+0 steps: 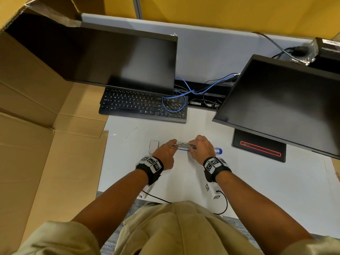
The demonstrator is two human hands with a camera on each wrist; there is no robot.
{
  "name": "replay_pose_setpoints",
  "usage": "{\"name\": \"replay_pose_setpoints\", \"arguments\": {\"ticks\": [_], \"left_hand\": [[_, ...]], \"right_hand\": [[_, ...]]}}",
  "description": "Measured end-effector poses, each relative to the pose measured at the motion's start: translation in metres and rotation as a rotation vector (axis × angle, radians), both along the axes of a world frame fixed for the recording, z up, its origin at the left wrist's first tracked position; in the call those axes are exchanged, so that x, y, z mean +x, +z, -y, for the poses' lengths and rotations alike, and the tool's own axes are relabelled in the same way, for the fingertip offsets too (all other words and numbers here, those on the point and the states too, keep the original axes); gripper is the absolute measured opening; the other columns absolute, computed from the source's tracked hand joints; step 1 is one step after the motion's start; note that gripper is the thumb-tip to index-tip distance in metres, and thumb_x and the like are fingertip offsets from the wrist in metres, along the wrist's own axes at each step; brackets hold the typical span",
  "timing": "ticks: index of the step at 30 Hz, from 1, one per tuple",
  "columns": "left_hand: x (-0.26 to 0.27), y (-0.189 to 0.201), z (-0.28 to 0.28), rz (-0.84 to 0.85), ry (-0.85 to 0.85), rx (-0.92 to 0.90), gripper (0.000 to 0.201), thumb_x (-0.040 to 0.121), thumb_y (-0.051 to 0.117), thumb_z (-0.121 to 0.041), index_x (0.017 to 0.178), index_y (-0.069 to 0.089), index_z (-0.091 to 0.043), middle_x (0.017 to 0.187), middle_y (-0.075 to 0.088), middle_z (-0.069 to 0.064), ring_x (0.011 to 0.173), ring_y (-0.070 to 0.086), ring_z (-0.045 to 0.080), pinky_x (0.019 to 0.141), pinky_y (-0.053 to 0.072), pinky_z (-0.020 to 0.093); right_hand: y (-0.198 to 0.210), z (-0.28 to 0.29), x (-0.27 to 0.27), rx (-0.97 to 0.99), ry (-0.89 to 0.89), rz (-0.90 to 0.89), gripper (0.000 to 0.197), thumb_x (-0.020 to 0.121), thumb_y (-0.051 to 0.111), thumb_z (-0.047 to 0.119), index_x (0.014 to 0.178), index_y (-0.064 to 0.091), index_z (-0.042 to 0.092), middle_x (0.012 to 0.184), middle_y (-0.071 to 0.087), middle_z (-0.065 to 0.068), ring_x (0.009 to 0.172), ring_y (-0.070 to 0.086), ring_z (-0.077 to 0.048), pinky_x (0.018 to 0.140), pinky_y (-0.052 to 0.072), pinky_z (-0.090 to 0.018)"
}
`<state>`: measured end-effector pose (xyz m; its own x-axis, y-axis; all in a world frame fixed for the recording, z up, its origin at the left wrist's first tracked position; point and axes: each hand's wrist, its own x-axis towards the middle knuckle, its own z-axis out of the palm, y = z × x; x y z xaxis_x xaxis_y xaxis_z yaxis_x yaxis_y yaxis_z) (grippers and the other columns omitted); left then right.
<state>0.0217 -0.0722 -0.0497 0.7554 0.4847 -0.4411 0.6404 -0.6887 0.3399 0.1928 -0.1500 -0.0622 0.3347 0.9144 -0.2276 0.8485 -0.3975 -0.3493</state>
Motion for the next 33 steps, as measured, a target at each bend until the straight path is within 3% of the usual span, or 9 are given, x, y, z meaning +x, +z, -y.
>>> {"name": "replay_pose_setpoints", "arguments": {"ticks": [10,13,17,33], "left_hand": [[0.0021,-0.0011,0.0006,-0.026,-0.001,-0.009,0.073,0.085,0.058,-0.013,0.151,0.027,-0.016,0.163,0.013,0.006,0.141,0.035,0.030,0.114,0.039,0.040],[0.0009,-0.0040,0.0031,-0.071,-0.055,0.011,0.080,0.084,0.059,-0.015,0.154,0.019,-0.023,0.164,0.006,0.007,0.147,0.023,0.030,0.117,0.034,0.040],[-0.0012,-0.0056,0.0062,-0.103,-0.088,0.036,0.082,0.086,0.060,-0.017,0.154,0.017,-0.024,0.164,-0.002,0.008,0.151,0.012,0.028,0.121,0.028,0.038],[0.0035,0.0036,0.0094,-0.128,-0.061,0.005,0.089,0.082,0.060,-0.012,0.155,0.010,-0.026,0.164,-0.006,0.006,0.152,0.006,0.026,0.116,0.036,0.042]], "right_hand": [[0.0044,-0.0014,-0.0027,0.001,0.007,0.017,0.022,0.092,0.056,0.026,0.105,0.072,0.019,0.092,0.062,-0.006,0.084,0.055,-0.021,0.070,0.047,-0.029],[0.0057,-0.0020,-0.0038,-0.002,0.007,0.019,0.022,0.091,0.056,0.023,0.105,0.073,0.019,0.093,0.062,-0.006,0.087,0.056,-0.022,0.073,0.051,-0.033],[0.0073,-0.0010,-0.0042,0.010,0.017,0.016,0.022,0.091,0.057,0.023,0.107,0.072,0.019,0.095,0.061,-0.006,0.089,0.056,-0.023,0.075,0.052,-0.035],[0.0070,-0.0027,-0.0016,-0.053,0.094,0.066,0.025,0.095,0.051,0.026,0.109,0.070,0.018,0.099,0.060,-0.008,0.092,0.055,-0.024,0.075,0.046,-0.032]]}}
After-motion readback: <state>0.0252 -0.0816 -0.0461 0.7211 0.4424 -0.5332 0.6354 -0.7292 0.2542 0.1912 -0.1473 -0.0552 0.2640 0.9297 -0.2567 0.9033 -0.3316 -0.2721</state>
